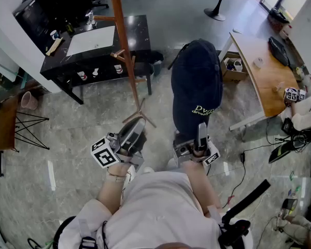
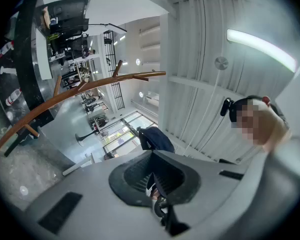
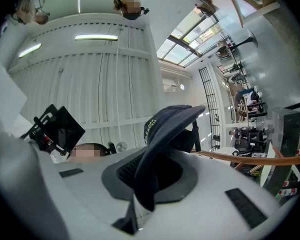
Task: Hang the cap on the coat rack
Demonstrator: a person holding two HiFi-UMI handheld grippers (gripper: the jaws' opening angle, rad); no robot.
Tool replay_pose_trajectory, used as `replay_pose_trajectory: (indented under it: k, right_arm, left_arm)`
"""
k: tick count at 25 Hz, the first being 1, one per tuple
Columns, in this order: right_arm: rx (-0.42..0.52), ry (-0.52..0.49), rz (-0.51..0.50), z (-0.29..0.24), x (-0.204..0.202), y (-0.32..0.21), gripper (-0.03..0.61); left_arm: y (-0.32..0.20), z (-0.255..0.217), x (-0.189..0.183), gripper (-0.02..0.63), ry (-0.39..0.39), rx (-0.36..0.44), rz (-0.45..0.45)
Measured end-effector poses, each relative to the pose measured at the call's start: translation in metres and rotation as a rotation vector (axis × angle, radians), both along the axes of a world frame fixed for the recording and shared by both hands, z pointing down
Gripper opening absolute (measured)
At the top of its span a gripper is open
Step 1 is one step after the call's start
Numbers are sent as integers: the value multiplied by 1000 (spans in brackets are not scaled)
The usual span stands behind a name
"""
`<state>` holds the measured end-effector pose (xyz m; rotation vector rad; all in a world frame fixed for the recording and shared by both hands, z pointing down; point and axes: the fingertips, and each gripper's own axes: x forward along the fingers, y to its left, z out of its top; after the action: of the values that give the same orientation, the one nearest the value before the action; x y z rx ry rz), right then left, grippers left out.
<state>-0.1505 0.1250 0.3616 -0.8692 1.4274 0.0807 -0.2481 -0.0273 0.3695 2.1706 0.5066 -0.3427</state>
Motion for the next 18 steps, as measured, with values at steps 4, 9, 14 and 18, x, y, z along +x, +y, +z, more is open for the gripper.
replay_pose_trajectory:
  k: [4,9,14,18]
  right_arm:
    - [-2,6,18,-8,-1,-2,46]
    - [-13,15,24,-1,17,-5,46]
    - [5,-4,17,5,66,-5,46]
    - [22,-25,5,11,117,-8,46]
  left_arm:
    - [4,7,6,8,-13,-5,14]
    - [4,15,27,8,-27,-3,20]
    - [1,18,71,8,-38,3,-7]
    - [-2,20,115,8,-48,17,-23]
